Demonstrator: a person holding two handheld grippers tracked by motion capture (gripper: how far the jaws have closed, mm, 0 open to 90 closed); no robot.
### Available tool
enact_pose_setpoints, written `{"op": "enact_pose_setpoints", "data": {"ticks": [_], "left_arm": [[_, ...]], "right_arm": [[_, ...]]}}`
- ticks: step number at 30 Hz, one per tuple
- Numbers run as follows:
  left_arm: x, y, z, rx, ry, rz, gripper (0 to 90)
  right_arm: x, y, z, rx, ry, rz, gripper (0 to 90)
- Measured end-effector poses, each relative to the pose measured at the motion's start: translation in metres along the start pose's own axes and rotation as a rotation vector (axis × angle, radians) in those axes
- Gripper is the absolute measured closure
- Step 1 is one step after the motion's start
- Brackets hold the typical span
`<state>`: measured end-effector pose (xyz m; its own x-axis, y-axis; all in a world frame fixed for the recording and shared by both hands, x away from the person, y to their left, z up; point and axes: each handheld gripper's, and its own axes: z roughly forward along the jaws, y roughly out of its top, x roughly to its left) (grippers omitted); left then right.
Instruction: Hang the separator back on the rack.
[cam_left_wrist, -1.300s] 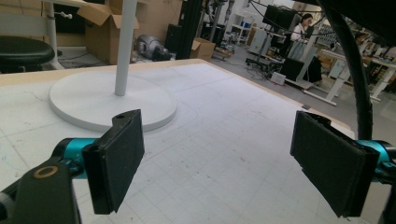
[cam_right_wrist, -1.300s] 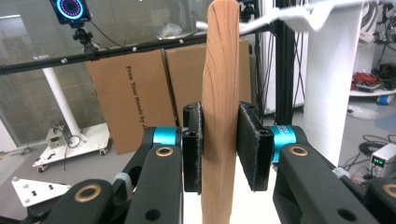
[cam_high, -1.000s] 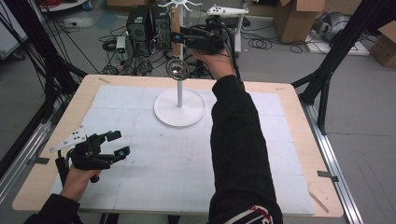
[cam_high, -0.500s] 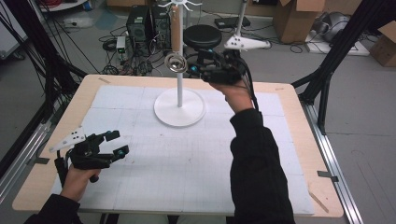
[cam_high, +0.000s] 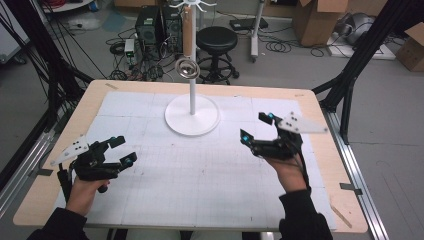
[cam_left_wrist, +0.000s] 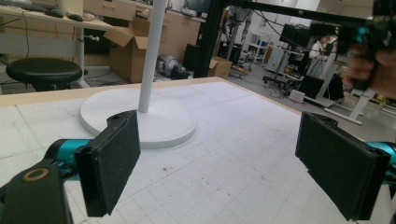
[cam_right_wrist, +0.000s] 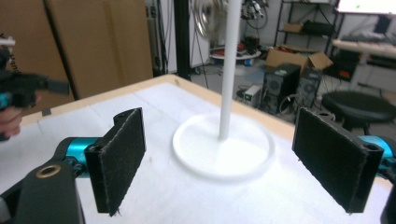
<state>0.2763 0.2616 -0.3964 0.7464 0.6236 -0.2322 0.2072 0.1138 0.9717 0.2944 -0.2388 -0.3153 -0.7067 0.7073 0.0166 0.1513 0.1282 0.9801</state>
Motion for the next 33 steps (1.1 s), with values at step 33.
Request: {"op": "enact_pose_setpoints", "data": {"ticks": [33], "left_arm": [[-0.01,-0.001,0.002,-0.003,-0.014,0.013,14.8]], "right_arm": [[0.011,-0.071,-0.078,0.014,-0.176,0.068,15.6]]}}
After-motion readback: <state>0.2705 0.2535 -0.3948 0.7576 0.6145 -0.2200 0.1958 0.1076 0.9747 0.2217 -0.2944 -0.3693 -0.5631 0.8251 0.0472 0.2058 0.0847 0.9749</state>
